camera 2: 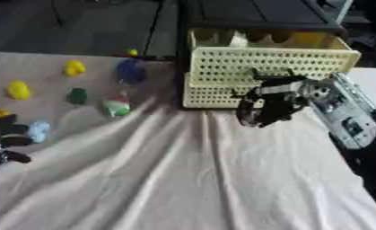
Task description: Pick up objects from table and place into drawer.
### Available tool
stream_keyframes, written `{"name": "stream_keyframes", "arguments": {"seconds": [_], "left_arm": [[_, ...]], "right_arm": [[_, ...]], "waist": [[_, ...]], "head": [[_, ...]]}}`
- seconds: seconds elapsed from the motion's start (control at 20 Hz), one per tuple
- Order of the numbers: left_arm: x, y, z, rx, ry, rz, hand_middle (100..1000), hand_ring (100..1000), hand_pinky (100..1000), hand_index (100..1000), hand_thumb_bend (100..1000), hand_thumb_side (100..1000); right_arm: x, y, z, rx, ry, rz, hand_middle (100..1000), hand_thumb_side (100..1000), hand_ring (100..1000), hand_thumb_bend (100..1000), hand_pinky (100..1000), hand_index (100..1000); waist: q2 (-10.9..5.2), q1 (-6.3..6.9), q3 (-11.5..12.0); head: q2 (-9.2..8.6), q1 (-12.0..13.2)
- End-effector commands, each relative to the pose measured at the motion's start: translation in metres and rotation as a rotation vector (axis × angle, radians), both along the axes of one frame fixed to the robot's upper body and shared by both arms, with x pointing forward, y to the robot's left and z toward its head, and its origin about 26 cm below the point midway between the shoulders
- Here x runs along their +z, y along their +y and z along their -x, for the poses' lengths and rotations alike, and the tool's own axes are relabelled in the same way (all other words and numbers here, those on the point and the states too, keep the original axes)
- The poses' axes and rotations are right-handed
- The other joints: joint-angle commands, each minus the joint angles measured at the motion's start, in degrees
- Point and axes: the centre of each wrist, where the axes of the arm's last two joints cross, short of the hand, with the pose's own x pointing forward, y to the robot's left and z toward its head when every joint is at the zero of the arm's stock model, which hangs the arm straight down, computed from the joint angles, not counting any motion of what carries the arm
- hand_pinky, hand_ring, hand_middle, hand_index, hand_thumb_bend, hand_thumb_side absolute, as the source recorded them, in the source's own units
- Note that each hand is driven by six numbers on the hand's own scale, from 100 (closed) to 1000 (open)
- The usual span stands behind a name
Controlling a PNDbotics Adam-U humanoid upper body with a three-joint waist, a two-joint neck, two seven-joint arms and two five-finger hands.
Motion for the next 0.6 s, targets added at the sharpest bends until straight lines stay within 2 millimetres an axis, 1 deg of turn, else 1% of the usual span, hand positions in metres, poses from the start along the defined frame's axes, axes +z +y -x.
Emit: {"name": "stream_keyframes", "arguments": {"seconds": [0.05,0.6], "left_arm": [[0.0062,-0.0025,0.0023,-0.020,-0.022,-0.005,720,702,571,885,100,1000],[0.0070,-0.0053,0.0021,-0.038,-0.022,-0.010,721,703,571,886,100,1000]], "right_arm": [[0.0207,-0.0081,0.0087,-0.001,-0.051,0.000,657,525,156,100,100,807],[0.0302,-0.0062,0.0085,-0.008,-0.085,-0.001,616,518,148,100,100,793]], "waist": [[-0.94,0.01,0.2],[-0.50,-0.06,0.6]], "head": [[-1.11,-0.3],[-1.57,-0.4]]}}
